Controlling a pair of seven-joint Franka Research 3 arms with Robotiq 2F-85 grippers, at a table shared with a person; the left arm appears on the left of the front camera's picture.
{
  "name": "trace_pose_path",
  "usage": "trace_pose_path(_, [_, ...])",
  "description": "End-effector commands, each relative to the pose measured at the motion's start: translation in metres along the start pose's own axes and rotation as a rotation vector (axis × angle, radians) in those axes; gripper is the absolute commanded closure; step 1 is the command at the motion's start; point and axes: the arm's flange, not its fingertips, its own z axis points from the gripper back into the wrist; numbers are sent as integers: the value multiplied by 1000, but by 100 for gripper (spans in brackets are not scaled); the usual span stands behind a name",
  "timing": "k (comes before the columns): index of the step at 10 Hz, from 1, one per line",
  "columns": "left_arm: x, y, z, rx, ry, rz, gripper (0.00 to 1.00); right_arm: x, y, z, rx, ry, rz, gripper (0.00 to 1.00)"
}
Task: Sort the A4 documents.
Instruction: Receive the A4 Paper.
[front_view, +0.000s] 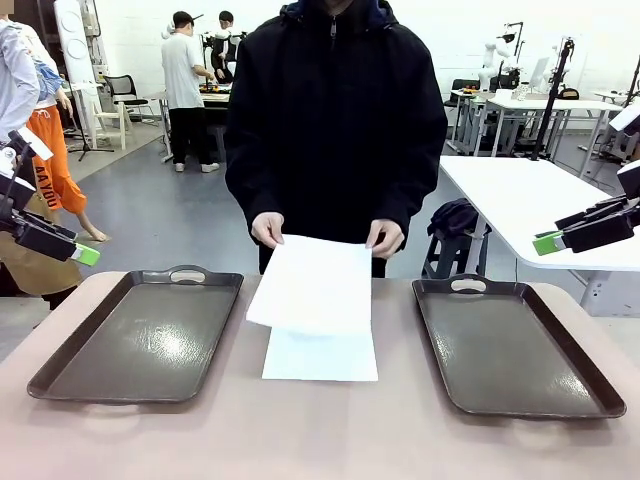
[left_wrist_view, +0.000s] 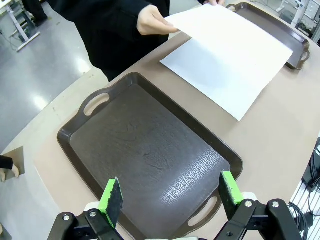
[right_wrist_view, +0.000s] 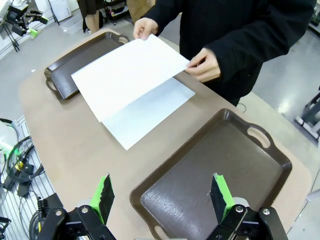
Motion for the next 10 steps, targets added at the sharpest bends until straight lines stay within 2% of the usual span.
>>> trace_pose_path(1, [-2, 3, -1, -10, -6, -9, 0, -1, -2, -1, 1, 6, 13, 0])
trace_pose_path(10, [-2, 3, -1, -10, -6, -9, 0, -1, -2, -1, 1, 6, 13, 0])
